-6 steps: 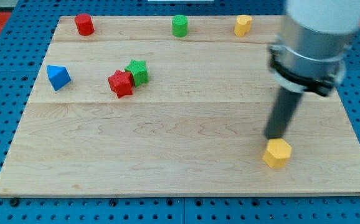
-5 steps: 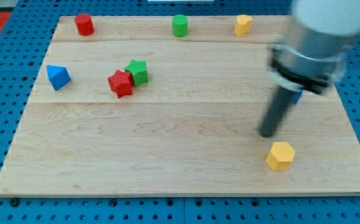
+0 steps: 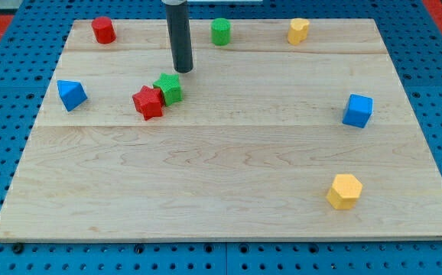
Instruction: Point your arm at the red star
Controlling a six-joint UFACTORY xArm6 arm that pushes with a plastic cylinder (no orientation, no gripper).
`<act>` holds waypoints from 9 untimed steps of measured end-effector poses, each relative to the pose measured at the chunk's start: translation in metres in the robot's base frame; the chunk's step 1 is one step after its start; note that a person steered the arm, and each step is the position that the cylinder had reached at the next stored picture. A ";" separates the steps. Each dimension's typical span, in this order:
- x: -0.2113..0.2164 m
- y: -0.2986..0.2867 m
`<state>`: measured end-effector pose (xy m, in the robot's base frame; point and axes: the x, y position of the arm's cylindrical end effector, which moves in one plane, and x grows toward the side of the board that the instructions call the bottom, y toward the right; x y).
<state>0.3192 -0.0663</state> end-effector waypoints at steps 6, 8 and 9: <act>0.014 -0.143; 0.042 -0.097; 0.042 -0.084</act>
<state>0.3616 -0.1508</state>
